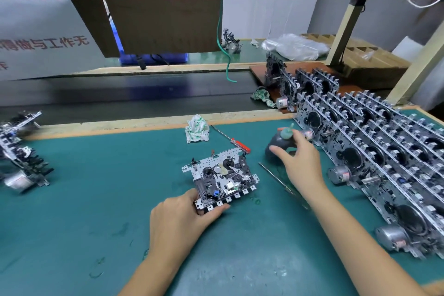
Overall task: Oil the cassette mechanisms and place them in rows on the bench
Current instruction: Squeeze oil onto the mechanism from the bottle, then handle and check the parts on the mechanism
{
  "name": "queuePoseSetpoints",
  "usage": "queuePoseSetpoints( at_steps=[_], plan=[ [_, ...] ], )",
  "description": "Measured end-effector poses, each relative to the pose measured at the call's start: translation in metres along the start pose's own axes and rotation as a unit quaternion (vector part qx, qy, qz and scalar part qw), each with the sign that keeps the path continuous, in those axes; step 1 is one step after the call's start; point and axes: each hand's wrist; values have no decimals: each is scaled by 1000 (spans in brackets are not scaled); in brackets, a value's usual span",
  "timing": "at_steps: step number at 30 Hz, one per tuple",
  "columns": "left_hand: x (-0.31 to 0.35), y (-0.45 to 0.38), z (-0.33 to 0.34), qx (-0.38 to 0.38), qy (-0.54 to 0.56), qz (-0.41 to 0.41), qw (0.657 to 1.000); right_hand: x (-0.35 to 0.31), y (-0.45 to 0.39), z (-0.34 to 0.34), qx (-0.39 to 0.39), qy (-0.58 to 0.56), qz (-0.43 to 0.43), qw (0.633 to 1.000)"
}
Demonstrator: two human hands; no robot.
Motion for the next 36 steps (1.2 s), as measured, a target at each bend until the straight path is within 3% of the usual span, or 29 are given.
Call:
queuePoseSetpoints(
  at_steps=[4,6,8,10,12,14,16,18,21,24,27,29,32,34,36],
  plan=[
    [-3,-1,1,-14,-22,-31,999,3,-6,8,-50,14,29,998],
    [-3,-1,0,-20,-28,-40,999,-4,1,7,52,14,-7,999],
    [-2,-2,0,-32,-40,-49,997,-10,17,1,132,30,-108,985],
    [-2,-2,-1,-32,-28,-40,998,-13,32,-3,43,90,-196,976],
    [-2,-2,-3,-20,-7,-23,1000,-12,41,0,-124,199,-231,944],
    [-1,-2,-5,-8,8,-6,1000,-8,46,3,-228,237,-245,912],
    [1,-2,-9,-28,11,-19,999,-8,47,2,-260,205,-244,911],
    [1,-4,-10,-57,33,-49,997,-14,47,-7,-249,111,-214,938],
    [6,-13,-21,-91,150,-94,980,-25,44,-21,-220,-61,-166,959],
    [13,-19,-32,-146,197,-121,962,-29,45,-28,-238,-64,-177,953],
    [16,-17,-36,-143,139,-66,978,-28,53,-32,-264,-25,-190,945],
    [12,-12,-39,-80,38,11,996,-27,59,-34,-241,28,-236,941],
    [11,-4,-48,46,-74,103,991,-28,61,-34,-205,94,-299,927],
    [15,2,-50,66,-73,127,987,-31,62,-33,-241,29,-241,940],
    [17,2,-47,35,-10,137,990,-31,63,-30,-277,-70,-185,940]
  ],
)
Point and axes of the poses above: each hand's wrist, its own y-axis away from the middle knuckle, its own z-axis out of the palm, x = y × z, and after that the axes turned 14 degrees about -z, right-handed
